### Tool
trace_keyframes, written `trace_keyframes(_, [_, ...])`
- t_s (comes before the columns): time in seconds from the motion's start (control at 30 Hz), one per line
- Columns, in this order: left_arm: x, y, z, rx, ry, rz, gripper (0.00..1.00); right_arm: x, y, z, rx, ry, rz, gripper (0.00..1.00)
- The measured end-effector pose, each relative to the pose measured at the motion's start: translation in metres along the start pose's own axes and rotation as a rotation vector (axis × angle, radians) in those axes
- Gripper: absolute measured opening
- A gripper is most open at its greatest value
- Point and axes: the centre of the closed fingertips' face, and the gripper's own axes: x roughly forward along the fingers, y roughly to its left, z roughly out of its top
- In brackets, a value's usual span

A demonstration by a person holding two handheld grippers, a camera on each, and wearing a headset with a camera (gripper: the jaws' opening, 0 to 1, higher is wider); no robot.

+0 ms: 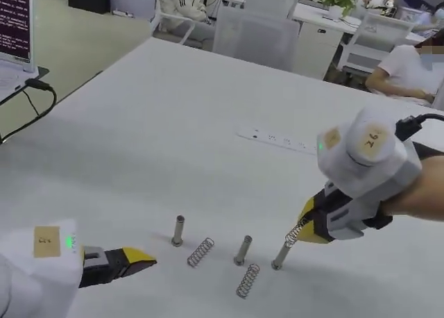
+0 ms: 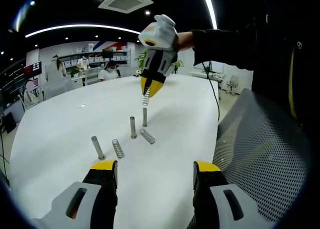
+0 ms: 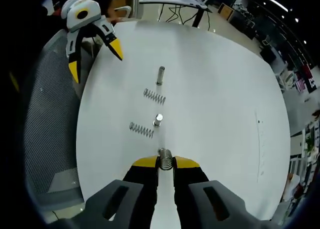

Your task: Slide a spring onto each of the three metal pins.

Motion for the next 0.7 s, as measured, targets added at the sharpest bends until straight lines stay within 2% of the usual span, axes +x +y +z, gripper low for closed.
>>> trace_keyframes(0.3, [0.000,0.003,0.001,0.000,-0.002,0.013,0.56,0.005,-0.004,-0.006,-0.004,0.023,0.016,0.08])
trace_keyframes(0.7, [0.000,0.004,-0.001,-0.003,0.005,0.022,0.54,0.015,-0.002,-0.009,-0.018,0.047,0.040,0.08])
